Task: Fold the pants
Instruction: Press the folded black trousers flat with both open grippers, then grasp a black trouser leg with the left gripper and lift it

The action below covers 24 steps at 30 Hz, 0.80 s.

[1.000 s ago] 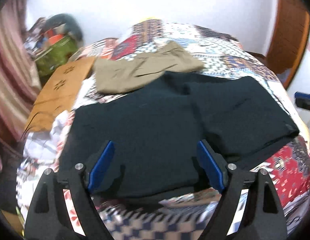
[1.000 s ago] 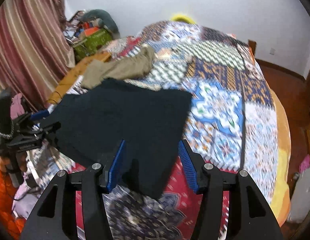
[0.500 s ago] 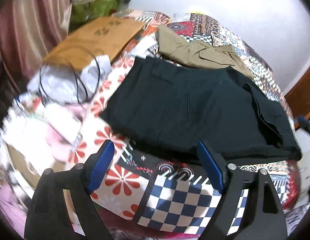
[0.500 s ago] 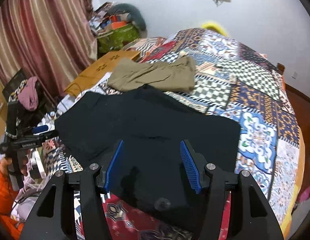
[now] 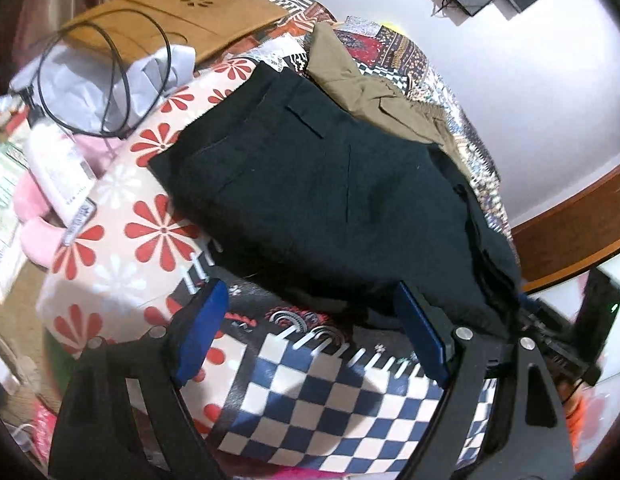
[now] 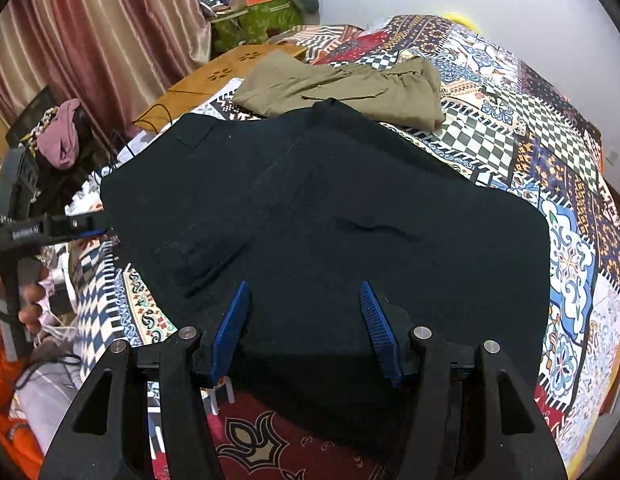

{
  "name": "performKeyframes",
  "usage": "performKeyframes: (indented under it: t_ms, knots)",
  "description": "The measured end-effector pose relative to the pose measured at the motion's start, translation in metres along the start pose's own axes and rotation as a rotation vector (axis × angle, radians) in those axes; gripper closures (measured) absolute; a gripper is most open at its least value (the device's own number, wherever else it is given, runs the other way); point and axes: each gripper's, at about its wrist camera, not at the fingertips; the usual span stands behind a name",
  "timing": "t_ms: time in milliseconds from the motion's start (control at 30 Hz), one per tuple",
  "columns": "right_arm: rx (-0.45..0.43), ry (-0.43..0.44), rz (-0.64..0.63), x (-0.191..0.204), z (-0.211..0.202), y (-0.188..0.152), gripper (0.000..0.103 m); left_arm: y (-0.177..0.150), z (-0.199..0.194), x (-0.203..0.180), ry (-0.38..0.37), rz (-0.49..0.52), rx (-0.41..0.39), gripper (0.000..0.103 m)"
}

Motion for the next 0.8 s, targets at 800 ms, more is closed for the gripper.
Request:
performKeyframes:
  t_ms: [800]
  knots:
    - [-0.009, 0.02, 0.006, -0.001, 0.001, -0.002, 0.048, 0.054, 0.049, -0.015, 0.192, 0.045, -0.032, 0.053]
Point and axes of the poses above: each gripper's, at about its wrist camera, not at the fingertips, and z roughly the way its jaws point, x to its left, y to its top, and after that the axes turned 3 degrees about x, right-handed
